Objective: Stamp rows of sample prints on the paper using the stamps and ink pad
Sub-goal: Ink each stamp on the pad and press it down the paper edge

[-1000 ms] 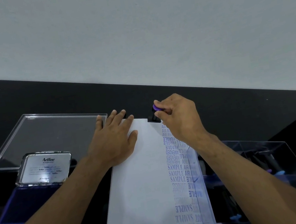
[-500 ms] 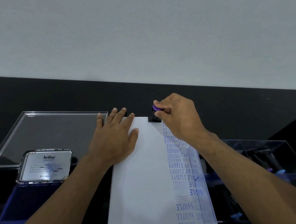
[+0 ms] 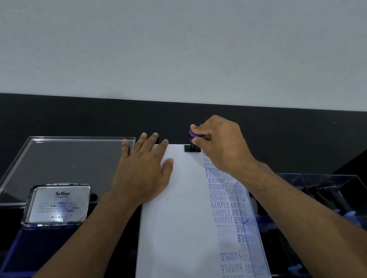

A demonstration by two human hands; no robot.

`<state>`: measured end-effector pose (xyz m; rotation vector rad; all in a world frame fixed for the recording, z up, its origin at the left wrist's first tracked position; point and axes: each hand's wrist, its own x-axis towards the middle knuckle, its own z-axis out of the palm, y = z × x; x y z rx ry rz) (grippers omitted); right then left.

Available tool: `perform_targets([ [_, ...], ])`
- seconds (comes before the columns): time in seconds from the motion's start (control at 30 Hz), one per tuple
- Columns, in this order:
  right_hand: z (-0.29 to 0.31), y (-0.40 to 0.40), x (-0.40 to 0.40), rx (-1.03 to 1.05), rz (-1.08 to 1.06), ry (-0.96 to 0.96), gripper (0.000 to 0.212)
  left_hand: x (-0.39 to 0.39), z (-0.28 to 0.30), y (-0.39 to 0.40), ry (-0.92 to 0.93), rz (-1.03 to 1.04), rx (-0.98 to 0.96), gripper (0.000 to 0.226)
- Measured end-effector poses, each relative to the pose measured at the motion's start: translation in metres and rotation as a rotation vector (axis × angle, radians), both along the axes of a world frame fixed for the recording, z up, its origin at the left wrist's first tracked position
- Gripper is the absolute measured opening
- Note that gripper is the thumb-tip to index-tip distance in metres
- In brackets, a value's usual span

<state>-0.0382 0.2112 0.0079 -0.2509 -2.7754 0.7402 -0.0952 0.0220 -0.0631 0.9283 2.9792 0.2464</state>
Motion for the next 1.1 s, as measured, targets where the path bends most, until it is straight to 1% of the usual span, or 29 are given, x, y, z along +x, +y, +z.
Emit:
perform_targets([
  [0.43, -0.002, -0.002, -0.0013, 0.026, 0.003, 0.022, 0.024, 0.0015, 0.0019, 0.0005, -0.004, 0.001, 0.006, 0.074],
  [0.53, -0.0018, -0.0023, -0.002, 0.063, 0.014, 0.02, 0.023, 0.0011, 0.0012, 0.0003, 0.008, 0.003, -0.01, 0.073],
  [0.67, 0.0024, -0.0019, -0.0023, 0.056, 0.0, -0.005, 0.024, 0.0016, 0.0022, 0.0002, 0.006, 0.002, -0.001, 0.073],
  [0.77, 0.0029, -0.0027, -0.0018, 0.093, 0.014, 0.028, 0.023, 0.0021, 0.0028, 0.0001, 0.004, 0.003, 0.0, 0.073],
  [0.93, 0.0021, -0.0028, -0.0048, 0.034, -0.021, 0.018, 0.024, 0.0016, 0.0033, 0.0001, 0.001, 0.001, -0.01, 0.073],
  [1.1, 0.0053, -0.0018, -0.0073, -0.001, -0.037, -0.024, 0.029, 0.0004, 0.0017, 0.0006, 0.004, -0.004, -0.015, 0.062],
])
